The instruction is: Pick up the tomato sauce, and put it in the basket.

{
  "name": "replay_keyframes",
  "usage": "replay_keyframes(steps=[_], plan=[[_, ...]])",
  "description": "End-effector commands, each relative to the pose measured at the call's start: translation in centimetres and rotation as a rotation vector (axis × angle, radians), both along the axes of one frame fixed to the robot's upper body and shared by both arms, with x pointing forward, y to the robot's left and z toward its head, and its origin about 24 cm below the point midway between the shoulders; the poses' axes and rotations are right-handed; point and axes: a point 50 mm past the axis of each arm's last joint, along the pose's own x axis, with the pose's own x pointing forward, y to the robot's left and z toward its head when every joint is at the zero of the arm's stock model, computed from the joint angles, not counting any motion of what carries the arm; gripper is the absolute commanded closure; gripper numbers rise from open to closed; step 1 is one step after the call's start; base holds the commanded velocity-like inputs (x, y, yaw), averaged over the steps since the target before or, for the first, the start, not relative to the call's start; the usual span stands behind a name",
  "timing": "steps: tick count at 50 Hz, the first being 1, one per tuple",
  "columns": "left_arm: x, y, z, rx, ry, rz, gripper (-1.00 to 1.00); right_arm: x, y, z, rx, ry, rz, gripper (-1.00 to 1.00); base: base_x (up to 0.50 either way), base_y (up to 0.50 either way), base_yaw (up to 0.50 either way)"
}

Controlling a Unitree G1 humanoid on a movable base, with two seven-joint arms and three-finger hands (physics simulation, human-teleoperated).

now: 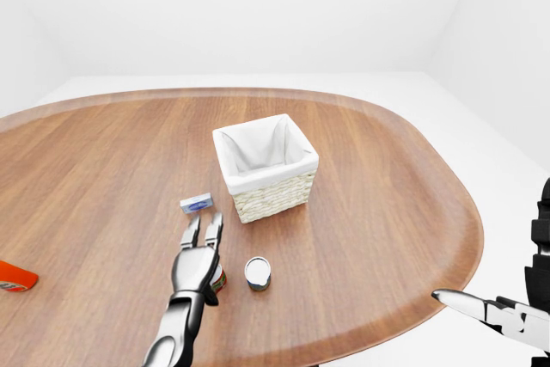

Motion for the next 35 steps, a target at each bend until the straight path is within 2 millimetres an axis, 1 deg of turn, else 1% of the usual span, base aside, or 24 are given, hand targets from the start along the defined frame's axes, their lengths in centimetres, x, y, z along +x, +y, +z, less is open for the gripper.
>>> replay_keyframes(steps=[1, 7, 11, 14, 19, 35], plan=[[-0.2, 0.0, -0.9, 0.020, 0.031, -0.011, -1.00, 0.0, 0.0, 0.0, 0.000, 0.000, 0.000, -1.00, 0.00, 0.00, 0.00], [-0.4, 0.1, -1.6, 0.038, 0.059, -0.011, -1.00, 0.1, 0.1, 0.0, -0.002, -0.002, 0.001, -1.00, 0.00, 0.00, 0.00], [-0.1, 0.1, -1.3, 0.034, 0.046, -0.006, -1.00, 0.1, 0.1, 0.0, -0.001, -0.002, 0.002, -1.00, 0.00, 0.00, 0.00], [-0.2, 0.0, -2.2, 0.044, 0.067, -0.009, -1.00, 0.1, 0.1, 0.0, -0.001, -0.001, 0.001, -1.00, 0.00, 0.00, 0.00], [-0.1, 0.0, -3.0, 0.057, 0.090, -0.014, -1.00, 0.1, 0.1, 0.0, -0.001, 0.001, 0.002, -1.00, 0.00, 0.00, 0.00], [-0.2, -0.1, -3.8, 0.069, 0.113, -0.023, -1.00, 0.0, 0.1, -0.1, -0.001, -0.001, 0.002, -1.00, 0.00, 0.00, 0.00]])
